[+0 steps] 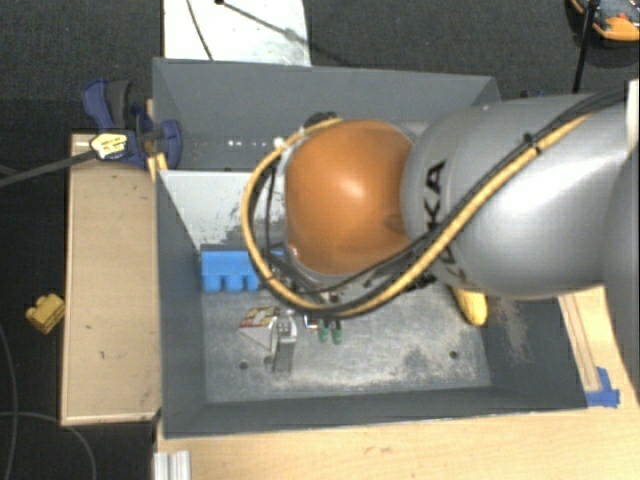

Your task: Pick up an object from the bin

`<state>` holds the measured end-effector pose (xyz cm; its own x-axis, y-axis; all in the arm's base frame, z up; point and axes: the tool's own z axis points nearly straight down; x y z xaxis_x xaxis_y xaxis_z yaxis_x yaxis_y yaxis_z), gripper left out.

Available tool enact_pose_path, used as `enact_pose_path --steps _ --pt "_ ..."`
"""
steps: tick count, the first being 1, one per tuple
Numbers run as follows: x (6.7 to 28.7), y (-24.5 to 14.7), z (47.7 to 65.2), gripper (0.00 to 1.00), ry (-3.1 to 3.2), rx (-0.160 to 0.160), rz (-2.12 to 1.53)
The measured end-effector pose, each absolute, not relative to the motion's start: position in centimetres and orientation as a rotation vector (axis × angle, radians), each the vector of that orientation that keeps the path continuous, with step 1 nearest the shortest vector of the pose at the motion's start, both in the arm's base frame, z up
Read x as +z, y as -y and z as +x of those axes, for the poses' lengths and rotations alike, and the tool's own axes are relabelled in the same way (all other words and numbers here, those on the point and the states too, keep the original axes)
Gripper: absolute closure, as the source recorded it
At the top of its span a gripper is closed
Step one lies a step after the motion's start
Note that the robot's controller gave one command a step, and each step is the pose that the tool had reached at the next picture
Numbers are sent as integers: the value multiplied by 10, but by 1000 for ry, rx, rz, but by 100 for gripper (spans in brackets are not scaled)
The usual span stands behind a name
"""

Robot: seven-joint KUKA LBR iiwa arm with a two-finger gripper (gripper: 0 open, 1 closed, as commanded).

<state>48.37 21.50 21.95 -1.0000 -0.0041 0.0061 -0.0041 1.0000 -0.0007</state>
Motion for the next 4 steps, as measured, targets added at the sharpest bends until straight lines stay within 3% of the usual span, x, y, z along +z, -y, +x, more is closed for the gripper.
enact_pose_path --steps 1,2,3,4 --pt "224 -214 486 0 3144 -2 -3" --pt "165 -179 534 0 3144 -4 -108" --pt "153 -182 542 0 3144 -1 86" --pt "150 -196 554 0 3136 -4 -252"
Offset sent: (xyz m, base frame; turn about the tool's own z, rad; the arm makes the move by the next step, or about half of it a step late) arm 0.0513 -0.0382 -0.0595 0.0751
